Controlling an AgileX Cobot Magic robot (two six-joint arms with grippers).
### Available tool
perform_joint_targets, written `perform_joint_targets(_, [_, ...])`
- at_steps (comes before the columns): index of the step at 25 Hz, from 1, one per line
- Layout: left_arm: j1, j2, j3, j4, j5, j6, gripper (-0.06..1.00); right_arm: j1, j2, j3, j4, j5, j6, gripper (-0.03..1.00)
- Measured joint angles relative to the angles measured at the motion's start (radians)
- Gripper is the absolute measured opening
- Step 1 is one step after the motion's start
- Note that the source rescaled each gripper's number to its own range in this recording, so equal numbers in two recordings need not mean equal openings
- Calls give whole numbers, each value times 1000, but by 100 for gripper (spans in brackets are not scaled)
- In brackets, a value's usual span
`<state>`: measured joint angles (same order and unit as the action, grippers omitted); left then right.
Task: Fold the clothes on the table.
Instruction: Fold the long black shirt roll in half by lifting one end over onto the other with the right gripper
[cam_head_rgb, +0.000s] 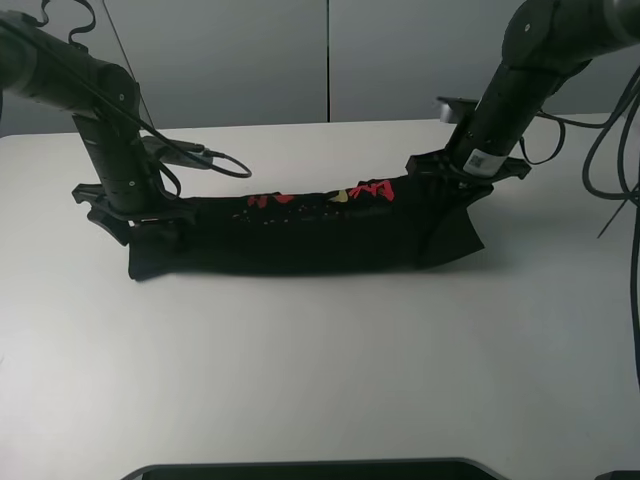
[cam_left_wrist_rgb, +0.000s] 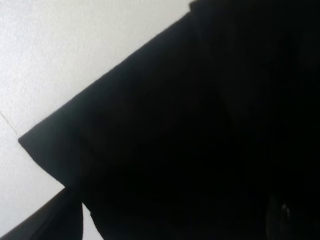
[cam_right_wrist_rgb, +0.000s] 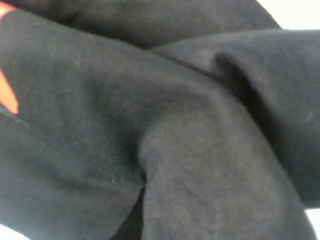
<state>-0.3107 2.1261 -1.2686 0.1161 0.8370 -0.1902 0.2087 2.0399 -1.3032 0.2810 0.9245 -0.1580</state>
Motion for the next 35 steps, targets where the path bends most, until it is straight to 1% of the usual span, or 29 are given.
perform_joint_targets(3, [0,0,0,0,0,0,96,0,-47,0,53,31,-36,12])
perform_joint_targets(6, [0,0,0,0,0,0,96,0,-72,0,134,68,-83,12])
perform_joint_targets(9, [0,0,0,0,0,10,96,0,-74,0,257,101,-153,12])
perform_joint_targets(15, [0,0,0,0,0,12,96,0,-74,0,574,144,-316,12])
perform_joint_targets(17, [0,0,0,0,0,12,96,3,-70,0,655,147,-353,12])
perform_joint_targets(19, [0,0,0,0,0,10,96,14,-64,-2,711,144,-379,12])
perform_joint_targets(24, [0,0,0,0,-2,10,96,100,2,-6,826,133,-432,12])
perform_joint_targets(29, [0,0,0,0,-2,10,96,168,110,-6,1004,119,-517,12])
perform_joint_targets(31, [0,0,0,0,-2,10,96,185,154,-17,1059,115,-545,12])
perform_joint_targets(35, [0,0,0,0,-2,11,96,213,228,-70,1119,111,-577,12])
